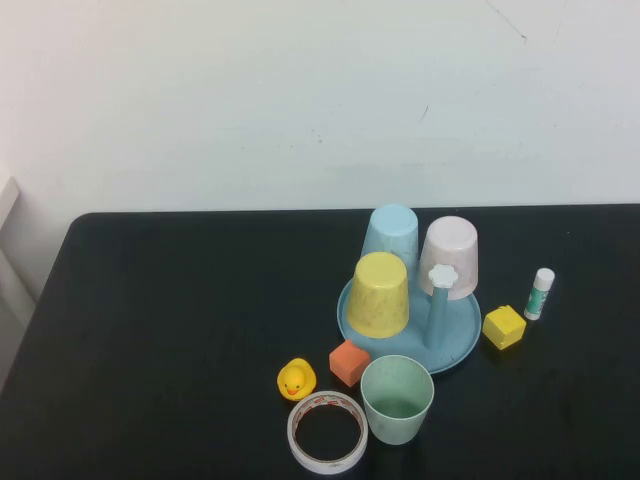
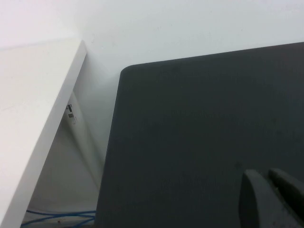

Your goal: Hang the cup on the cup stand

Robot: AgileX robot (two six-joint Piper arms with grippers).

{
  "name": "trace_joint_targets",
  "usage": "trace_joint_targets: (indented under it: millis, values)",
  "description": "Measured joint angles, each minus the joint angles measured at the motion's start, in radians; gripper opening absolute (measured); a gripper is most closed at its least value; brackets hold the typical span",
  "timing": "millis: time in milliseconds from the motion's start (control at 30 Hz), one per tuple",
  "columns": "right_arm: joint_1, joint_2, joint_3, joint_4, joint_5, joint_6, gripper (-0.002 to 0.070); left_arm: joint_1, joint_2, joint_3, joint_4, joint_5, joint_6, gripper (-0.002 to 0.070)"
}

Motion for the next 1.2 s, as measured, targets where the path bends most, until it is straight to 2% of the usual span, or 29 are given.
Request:
trace_joint_targets:
  millis: [1200]
  values:
    - [0.000,0.000,0.000,-0.052,0.002,0.000,-0.0001,0.000,0.000,0.000,0.010,0.002,0.000,-0.0002]
